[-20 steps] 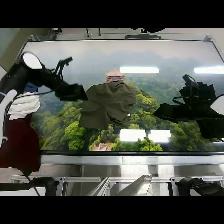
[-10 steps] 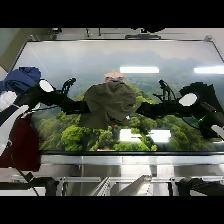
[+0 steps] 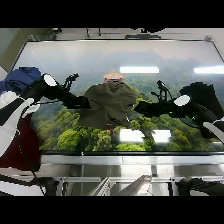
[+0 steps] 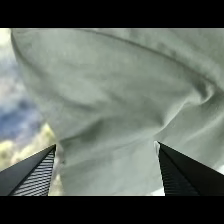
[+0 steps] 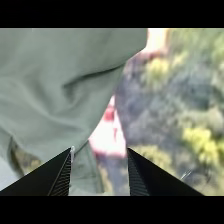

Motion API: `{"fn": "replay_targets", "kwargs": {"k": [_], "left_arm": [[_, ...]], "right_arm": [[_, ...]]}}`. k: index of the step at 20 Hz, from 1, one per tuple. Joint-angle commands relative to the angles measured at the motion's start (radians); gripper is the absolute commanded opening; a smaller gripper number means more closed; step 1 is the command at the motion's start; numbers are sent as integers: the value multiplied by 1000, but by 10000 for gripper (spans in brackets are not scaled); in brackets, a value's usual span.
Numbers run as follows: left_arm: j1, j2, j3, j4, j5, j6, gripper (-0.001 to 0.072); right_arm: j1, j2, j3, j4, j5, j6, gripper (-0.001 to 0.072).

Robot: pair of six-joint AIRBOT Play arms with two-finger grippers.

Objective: Fold the shirts.

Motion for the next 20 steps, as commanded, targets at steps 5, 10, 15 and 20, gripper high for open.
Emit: {"fn": "replay_targets", "kwargs": {"k": [5,10,15,20], "left_arm": [[100,29,4,40,-35,8,688],[73,-46,4,-135,-15,71,688],[3,-79,5,-148,39,84,687],[2,-76,5,-150,50,84,96]], "right_arm": [[1,-35,0,18,-45,-10,388],[3,-81,2,151,-47,-102,388],[41,-166,35,306,-47,-218,387],[58,-254,120,361,-5,-219,294]]}}
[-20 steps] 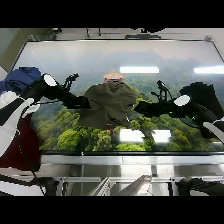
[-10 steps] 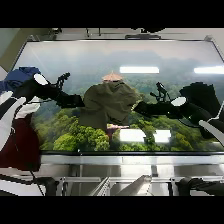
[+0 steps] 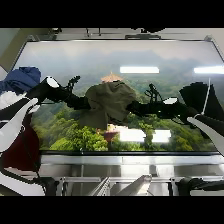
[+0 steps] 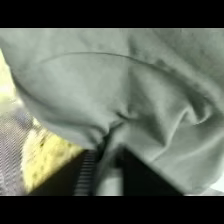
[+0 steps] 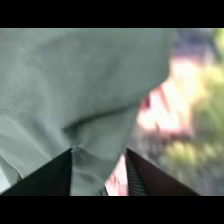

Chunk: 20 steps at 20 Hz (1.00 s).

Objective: Fold the shirts.

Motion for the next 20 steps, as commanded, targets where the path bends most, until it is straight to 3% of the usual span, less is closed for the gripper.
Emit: {"fn": "replay_targets", "kwargs": {"k": [1,2,3,8,12,17,20], "left_arm": [[-6,8,0,-10,3,5,18],[-6,27,1,-9,6,5,26],[-6,50,1,-10,13,5,26],[39,272,108,-41,-42,10,26],[109,518,349,-184,-48,16,25],[132,805,607,-190,-3,-33,25],[88,921,655,-185,19,-52,26]], "right_arm": [[8,-44,63,53,29,-14,186],[7,-43,87,53,43,-36,54],[6,-39,113,52,63,-39,13],[-56,113,246,25,228,-47,12],[-193,446,366,26,323,-50,12],[-357,834,491,26,361,-50,12],[-362,945,498,27,363,-53,12]]}}
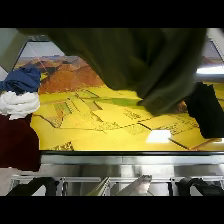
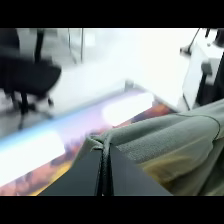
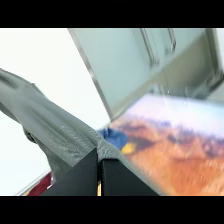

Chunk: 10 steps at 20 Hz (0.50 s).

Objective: Fold the shirts.

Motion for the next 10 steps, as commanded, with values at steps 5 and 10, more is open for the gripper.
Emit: {"fn": "replay_targets", "kwargs": {"k": [5,10], "left_arm": [[-47,79,11,9,-46,-61,26],[-47,-182,-196,10,15,9,27]], "right_arm": [[-3,37,21,-6,96,21,13],[148,-294,14,-89,84,19,13]]}}
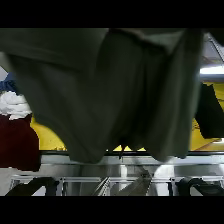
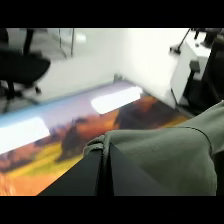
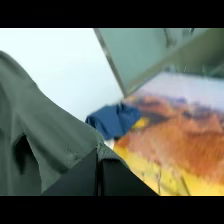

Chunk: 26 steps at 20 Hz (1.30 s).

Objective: Fold the shirts.

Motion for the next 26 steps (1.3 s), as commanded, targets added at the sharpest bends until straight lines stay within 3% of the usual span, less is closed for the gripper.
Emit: {"fn": "replay_targets", "kwargs": {"k": [1,3,4,5,6,8,13,17,21,26], "left_arm": [[-2,-206,-127,-8,69,81,27],[-2,-380,-149,-8,121,185,26],[-2,-473,-136,-8,134,235,25],[5,-573,-104,-8,129,246,32],[21,-665,-54,-9,99,242,291],[71,-795,58,-9,10,154,718],[234,-864,193,-8,-309,-44,707],[259,-734,-113,-7,-482,-64,706],[260,-505,-628,6,-380,8,705],[227,-317,-1060,70,-168,15,705]], "right_arm": [[91,-253,-2,-91,-27,3,13],[117,-444,-2,-115,-127,-4,20],[117,-536,-2,-114,-200,-4,102],[110,-622,-2,-106,-271,-3,294],[95,-685,0,-84,-296,-4,364],[35,-742,1,-78,-255,-4,363],[-172,-642,1,-228,25,-3,363],[-263,-546,-62,-483,238,80,360],[-315,-404,-315,-640,279,89,360],[-422,-262,-565,-711,168,116,361]]}}
